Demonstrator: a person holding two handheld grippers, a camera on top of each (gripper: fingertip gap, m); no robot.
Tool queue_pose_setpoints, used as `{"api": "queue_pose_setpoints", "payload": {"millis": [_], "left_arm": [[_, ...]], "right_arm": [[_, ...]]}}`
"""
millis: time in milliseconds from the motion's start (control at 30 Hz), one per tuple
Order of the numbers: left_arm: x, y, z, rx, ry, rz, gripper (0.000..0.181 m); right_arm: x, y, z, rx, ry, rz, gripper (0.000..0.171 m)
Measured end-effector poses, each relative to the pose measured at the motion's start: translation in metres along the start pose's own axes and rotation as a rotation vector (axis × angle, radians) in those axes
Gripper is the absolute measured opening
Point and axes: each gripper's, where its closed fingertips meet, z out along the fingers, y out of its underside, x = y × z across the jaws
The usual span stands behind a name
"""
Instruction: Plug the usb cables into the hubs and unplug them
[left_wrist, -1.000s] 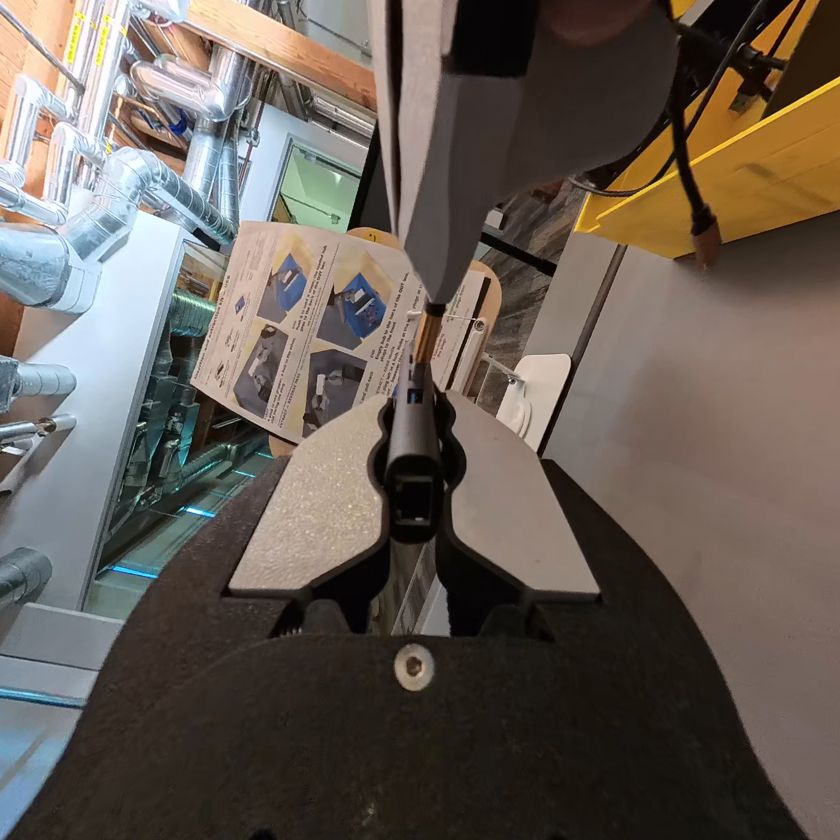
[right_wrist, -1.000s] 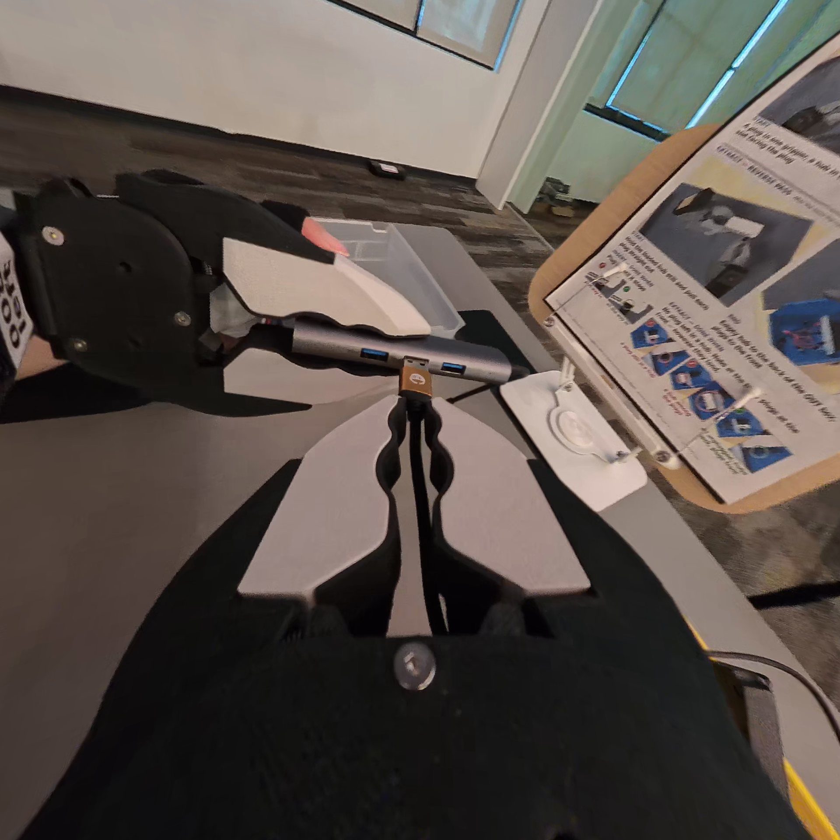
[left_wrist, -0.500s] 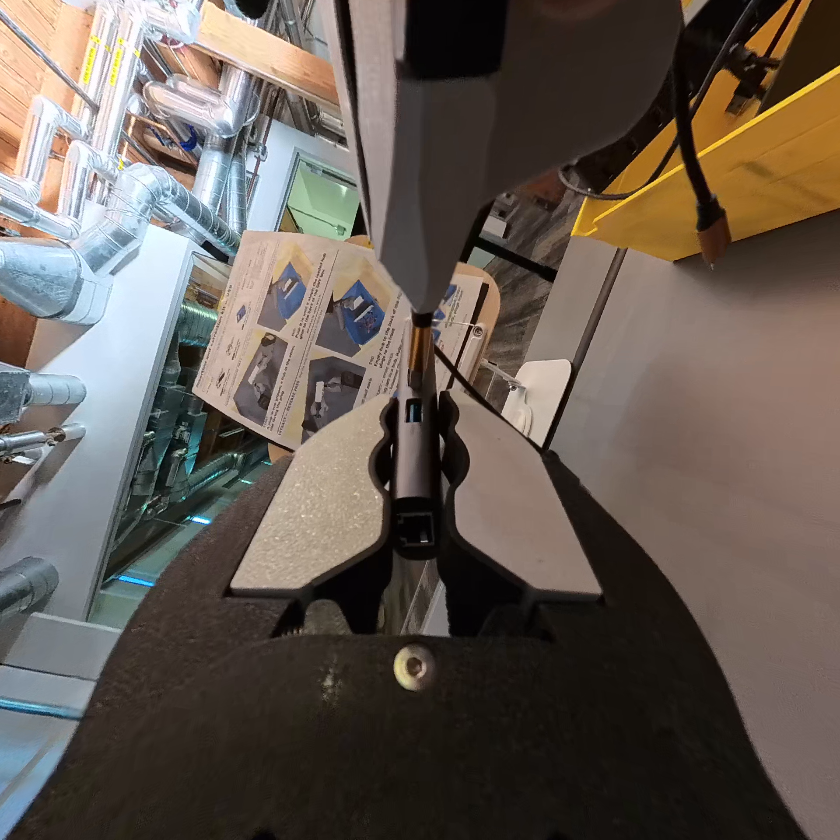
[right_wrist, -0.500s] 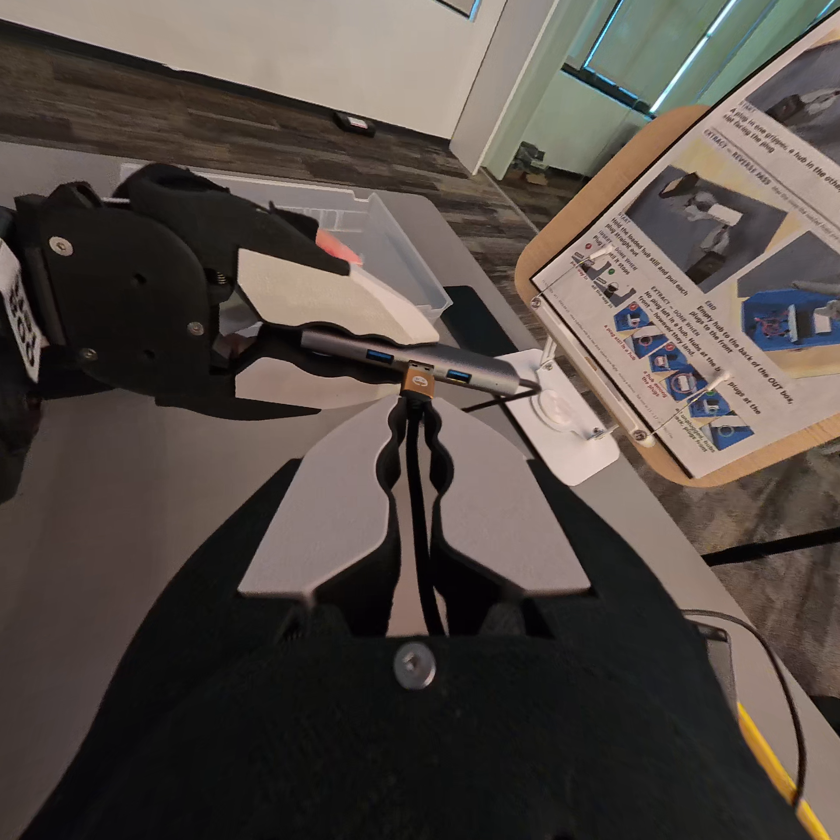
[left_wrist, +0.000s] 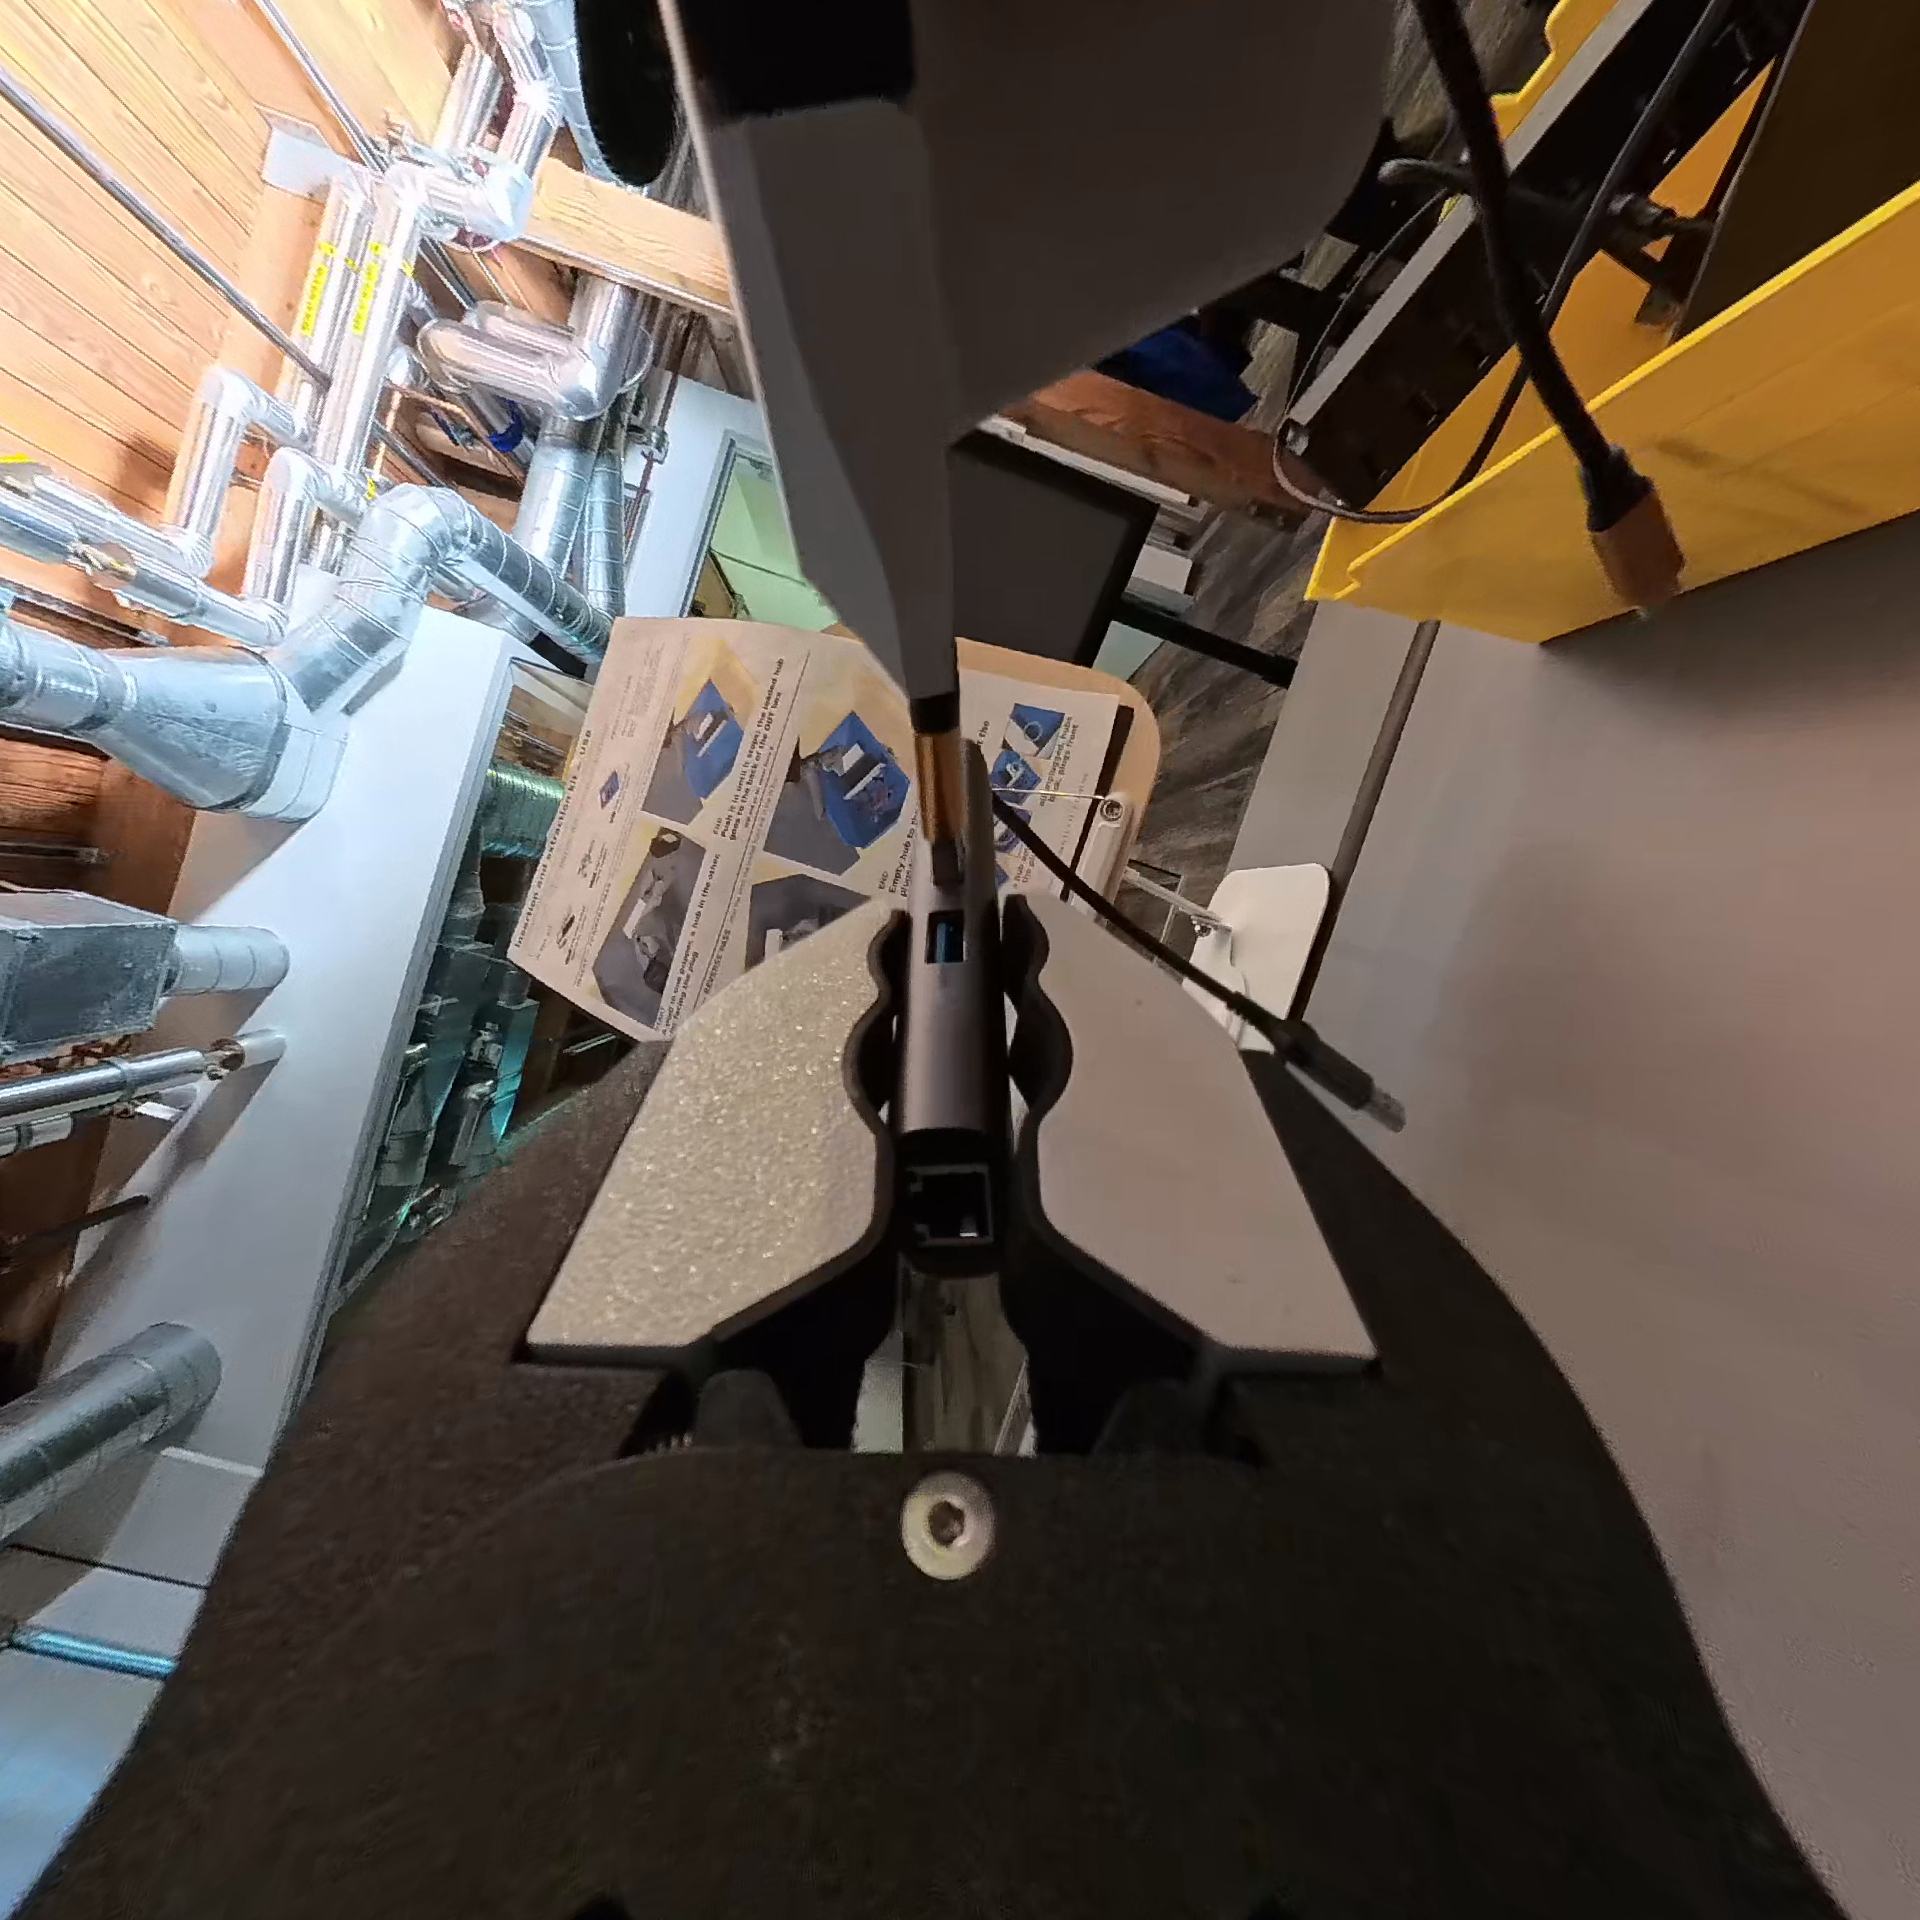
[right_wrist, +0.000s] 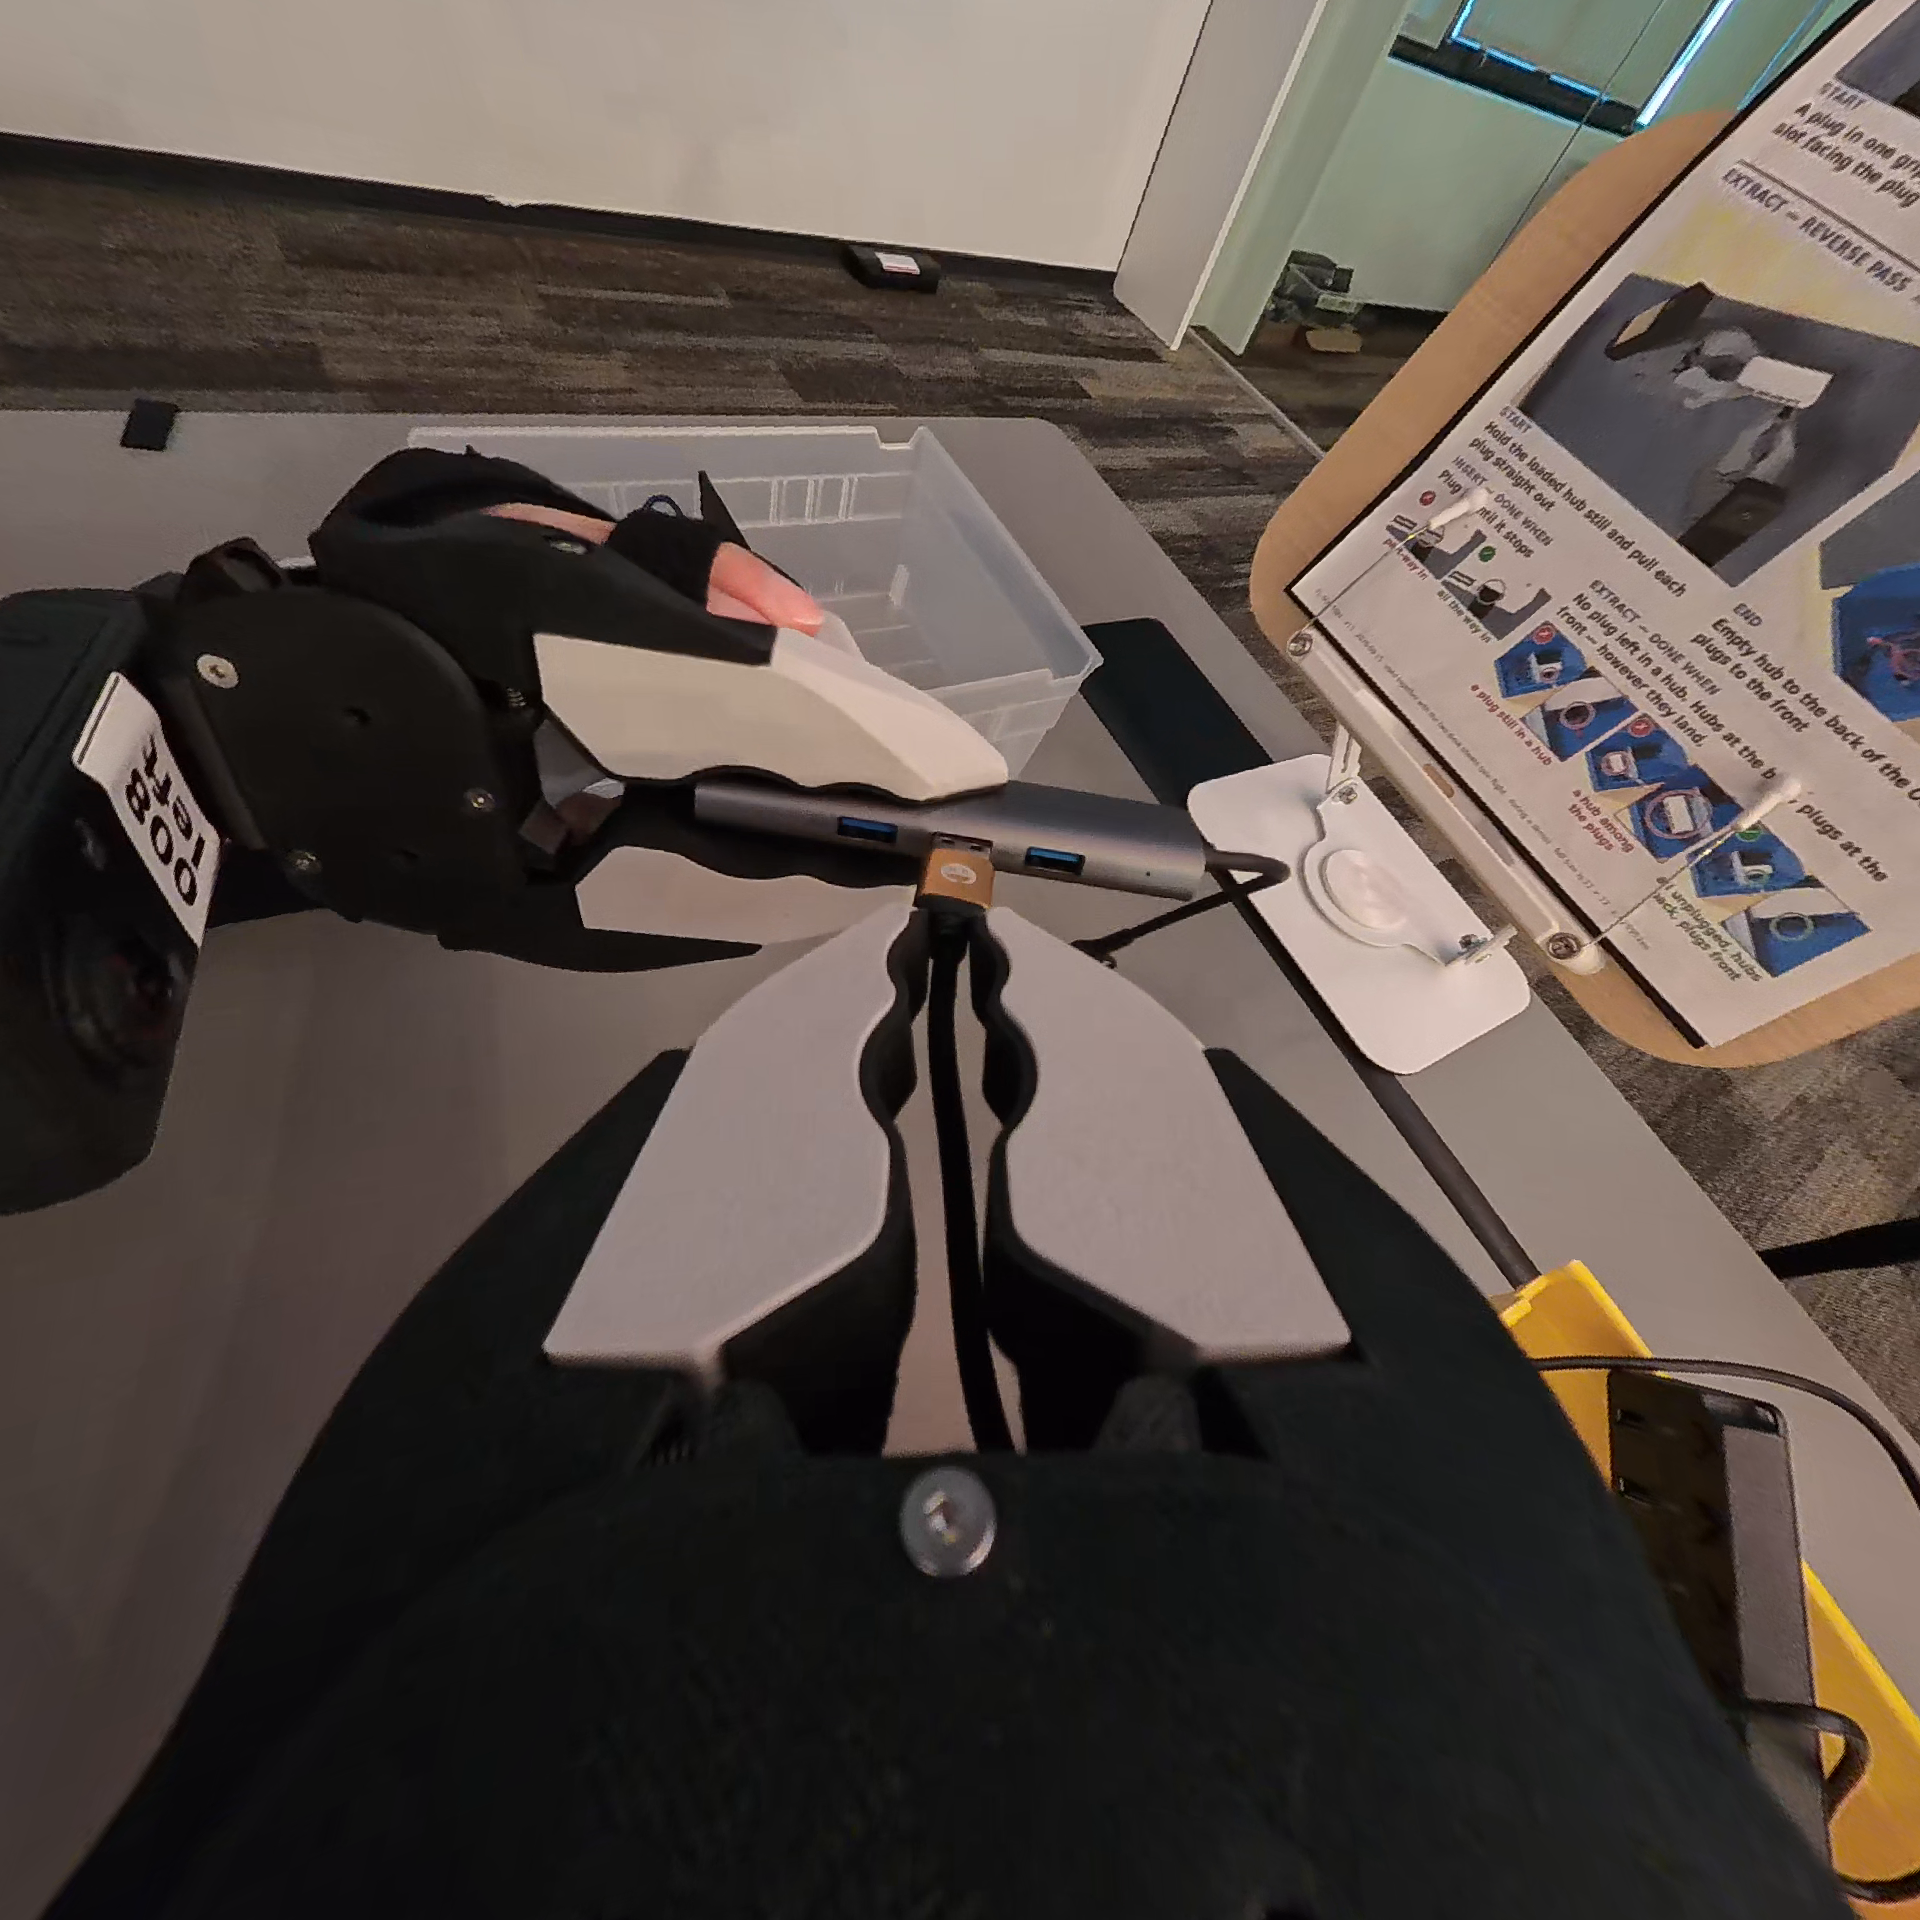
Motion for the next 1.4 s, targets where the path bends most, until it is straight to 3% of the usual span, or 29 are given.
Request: {"api": "queue_pose_setpoints", "payload": {"millis": [400,800,1400], "left_arm": [[-0.002,-0.001,0.0,0.004,0.019,-0.013,0.018],[-0.007,-0.018,-0.011,0.093,-0.016,-0.01,0.017],[-0.018,-0.015,-0.015,0.061,-0.062,0.069,0.017]], "right_arm": [[-0.003,-0.002,-0.002,-0.001,0.018,-0.014,0.008],[-0.009,-0.009,-0.018,0.035,-0.069,0.039,0.008],[-0.009,-0.011,-0.015,0.056,-0.055,0.029,0.007]]}}
